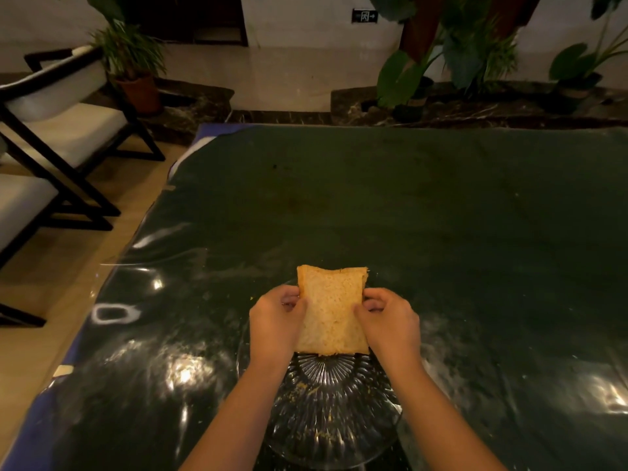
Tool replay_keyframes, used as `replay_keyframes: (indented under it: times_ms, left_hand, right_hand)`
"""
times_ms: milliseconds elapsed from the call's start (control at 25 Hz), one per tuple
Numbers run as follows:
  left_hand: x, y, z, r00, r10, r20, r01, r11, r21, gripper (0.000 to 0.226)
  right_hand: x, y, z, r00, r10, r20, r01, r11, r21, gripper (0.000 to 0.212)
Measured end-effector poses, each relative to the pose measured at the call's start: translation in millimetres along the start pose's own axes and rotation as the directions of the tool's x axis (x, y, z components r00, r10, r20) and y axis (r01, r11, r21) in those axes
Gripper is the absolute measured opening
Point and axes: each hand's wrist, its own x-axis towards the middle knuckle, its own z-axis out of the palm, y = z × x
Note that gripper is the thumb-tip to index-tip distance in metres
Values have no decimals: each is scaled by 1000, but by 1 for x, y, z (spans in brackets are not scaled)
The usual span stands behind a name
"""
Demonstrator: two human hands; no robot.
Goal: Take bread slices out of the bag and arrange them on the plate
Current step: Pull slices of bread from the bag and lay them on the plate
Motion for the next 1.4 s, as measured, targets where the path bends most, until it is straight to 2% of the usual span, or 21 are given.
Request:
replay_keyframes:
  times_ms: [240,480,560,640,760,1000,1160,1280,1400]
  left_hand:
    - [-13,-6,-15,997,-11,81,15,999,-41,16]
    - [-23,-23,-12,992,-40,118,38,999,21,13]
    - [-22,-25,-12,995,1,97,-5,999,39,21]
    - [-19,-26,-12,991,21,134,-26,999,38,29]
    - [-17,-25,-9,980,13,197,-18,999,28,26]
    - [-10,-27,-7,991,-18,135,21,999,-24,27]
    - [-4,-26,-11,986,-24,167,23,1000,7,27]
    - [-2,-22,-16,984,-30,177,23,999,40,35]
    - [-3,-10,-26,984,-38,172,38,999,2,44]
  right_hand:
    - [-19,9,-11,999,51,-17,-48,988,148,20]
    - [-24,30,-7,995,88,37,-89,995,45,16]
    - [-25,32,-5,998,47,40,-47,999,7,16]
    - [-23,31,-4,999,-18,27,18,1000,-8,23]
    - [-18,29,-1,998,-41,45,39,998,38,25]
    - [-14,23,13,998,-37,48,32,994,108,26]
    - [-6,25,11,996,-37,84,26,992,123,28]
    - [-4,27,3,991,-12,130,-4,993,119,31]
    - [-7,19,-12,992,15,126,-34,989,144,33]
